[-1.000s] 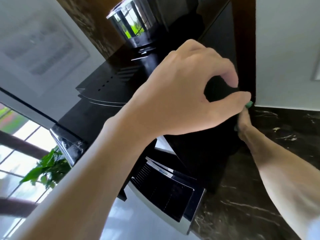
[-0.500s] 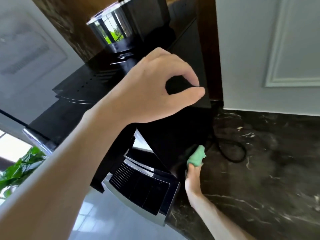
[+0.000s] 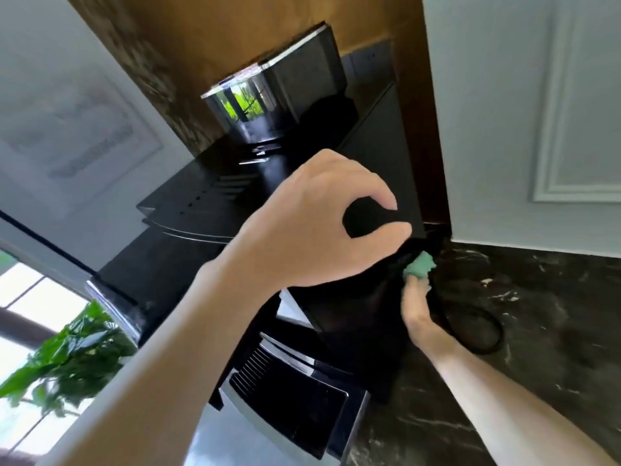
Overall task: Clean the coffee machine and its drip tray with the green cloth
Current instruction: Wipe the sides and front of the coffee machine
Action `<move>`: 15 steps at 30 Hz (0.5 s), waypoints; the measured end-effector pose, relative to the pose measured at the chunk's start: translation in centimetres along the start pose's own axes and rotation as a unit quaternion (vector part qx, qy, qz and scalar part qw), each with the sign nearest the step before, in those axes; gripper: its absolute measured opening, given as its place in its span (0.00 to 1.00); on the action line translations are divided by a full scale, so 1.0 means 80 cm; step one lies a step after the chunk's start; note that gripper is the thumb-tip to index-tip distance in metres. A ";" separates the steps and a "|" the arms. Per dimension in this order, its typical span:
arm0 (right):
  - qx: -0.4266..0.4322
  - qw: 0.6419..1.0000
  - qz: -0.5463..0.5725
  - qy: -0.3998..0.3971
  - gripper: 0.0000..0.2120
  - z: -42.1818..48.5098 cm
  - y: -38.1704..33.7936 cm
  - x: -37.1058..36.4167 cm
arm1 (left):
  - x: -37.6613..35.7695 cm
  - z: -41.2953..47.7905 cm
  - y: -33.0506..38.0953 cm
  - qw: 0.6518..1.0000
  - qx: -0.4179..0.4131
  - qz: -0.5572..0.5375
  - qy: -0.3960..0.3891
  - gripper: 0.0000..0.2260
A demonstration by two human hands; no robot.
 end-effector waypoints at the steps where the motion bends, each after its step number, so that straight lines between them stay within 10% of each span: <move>1: -0.010 1.000 -0.003 0.000 0.43 0.030 -0.017 0.000 | 0.003 0.000 0.001 1.000 0.007 0.002 -0.001 0.15; 15: -0.075 0.993 0.065 -0.062 0.30 -0.070 0.065 -0.009 | 0.002 0.002 -0.001 1.000 -0.017 -0.004 0.016 0.15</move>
Point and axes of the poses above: each hand's wrist, its own z-axis towards the middle knuckle, its own x-axis out of the back of the hand, y = z × x, the point moved 3 cm from there along z, towards the middle knuckle, and after that the axes turned 14 degrees about -x, right-handed, at the moved point
